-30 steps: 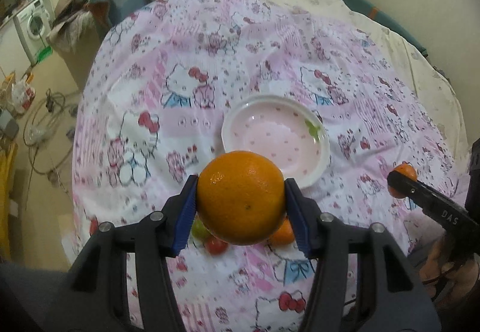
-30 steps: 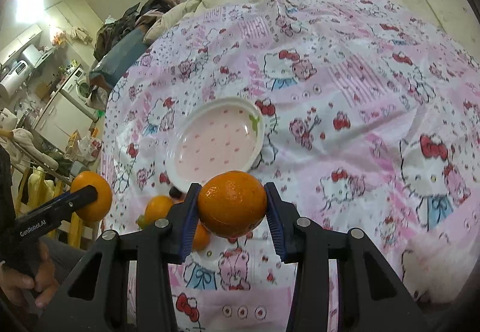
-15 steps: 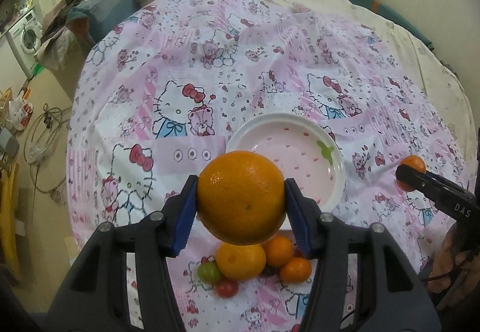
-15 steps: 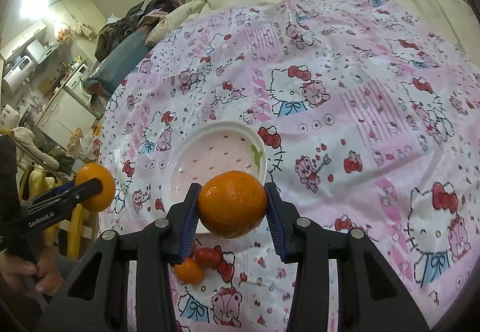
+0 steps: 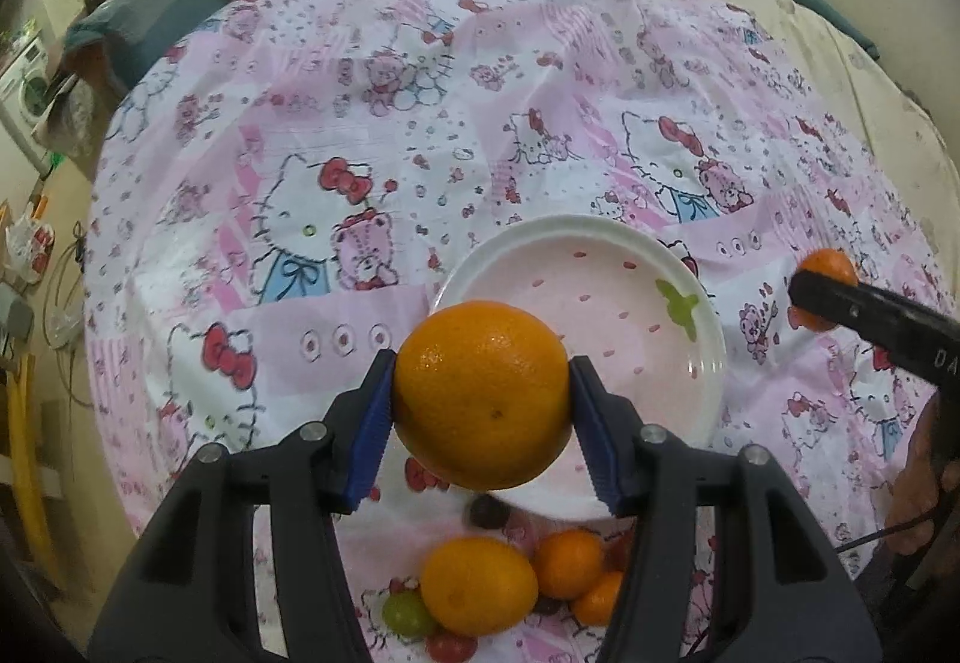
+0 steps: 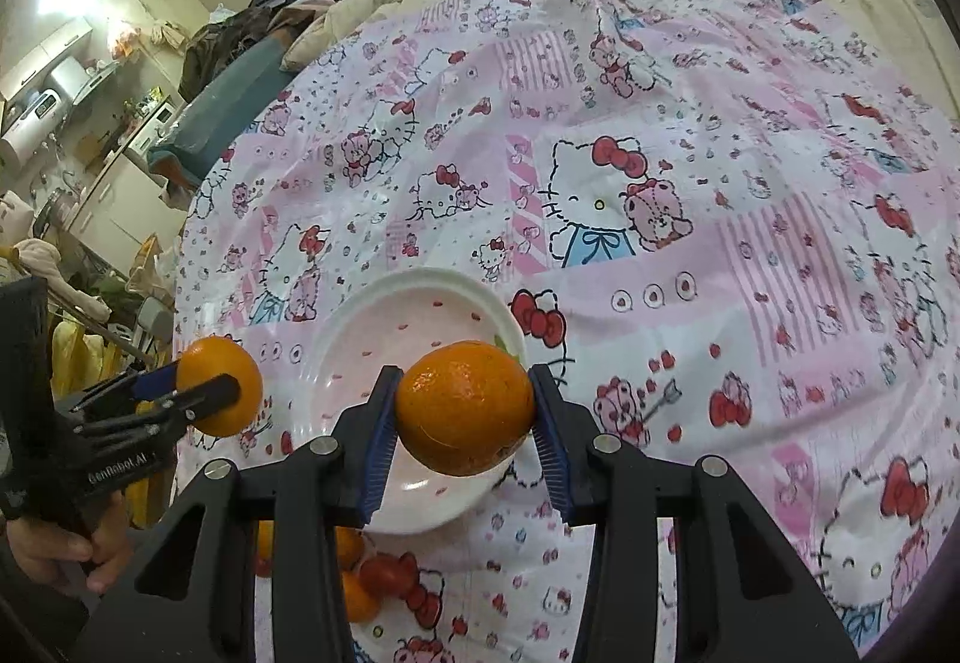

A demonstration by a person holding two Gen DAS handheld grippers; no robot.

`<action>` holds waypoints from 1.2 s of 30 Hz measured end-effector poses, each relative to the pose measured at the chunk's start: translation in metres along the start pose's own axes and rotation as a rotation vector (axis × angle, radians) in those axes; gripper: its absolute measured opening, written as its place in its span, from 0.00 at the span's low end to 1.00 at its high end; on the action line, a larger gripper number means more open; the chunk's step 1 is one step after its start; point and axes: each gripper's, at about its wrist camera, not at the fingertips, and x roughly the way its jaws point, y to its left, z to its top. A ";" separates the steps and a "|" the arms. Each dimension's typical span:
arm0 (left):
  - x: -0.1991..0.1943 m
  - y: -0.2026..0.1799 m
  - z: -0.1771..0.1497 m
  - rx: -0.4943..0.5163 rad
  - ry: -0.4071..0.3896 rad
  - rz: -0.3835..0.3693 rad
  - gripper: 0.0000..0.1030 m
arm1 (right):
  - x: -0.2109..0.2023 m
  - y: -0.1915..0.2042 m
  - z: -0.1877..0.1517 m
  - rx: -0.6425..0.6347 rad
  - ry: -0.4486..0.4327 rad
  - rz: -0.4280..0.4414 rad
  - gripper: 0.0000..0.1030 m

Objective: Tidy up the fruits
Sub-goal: 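Lift the large orange over the plate with the left tool while the right carries the tangerine, then lower the large orange onto the plate and open the left tool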

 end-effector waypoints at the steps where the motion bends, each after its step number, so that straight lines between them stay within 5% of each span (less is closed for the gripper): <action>1: 0.006 -0.002 0.002 0.007 0.005 0.007 0.50 | 0.005 -0.003 0.003 0.006 0.007 0.005 0.42; 17: 0.081 -0.017 0.032 0.010 0.076 -0.091 0.50 | 0.055 -0.023 0.026 0.057 0.073 0.029 0.42; 27: 0.106 -0.022 0.040 0.008 0.034 -0.160 0.52 | 0.053 -0.034 0.030 0.099 0.063 0.037 0.42; 32: 0.109 -0.022 0.040 0.001 0.080 -0.138 0.61 | 0.049 -0.032 0.032 0.098 0.054 0.044 0.42; 34: 0.108 -0.020 0.040 -0.017 0.083 -0.117 0.77 | 0.048 -0.031 0.032 0.092 0.050 0.043 0.43; 36: 0.107 -0.017 0.040 -0.031 0.073 -0.117 0.81 | 0.047 -0.030 0.032 0.088 0.050 0.042 0.43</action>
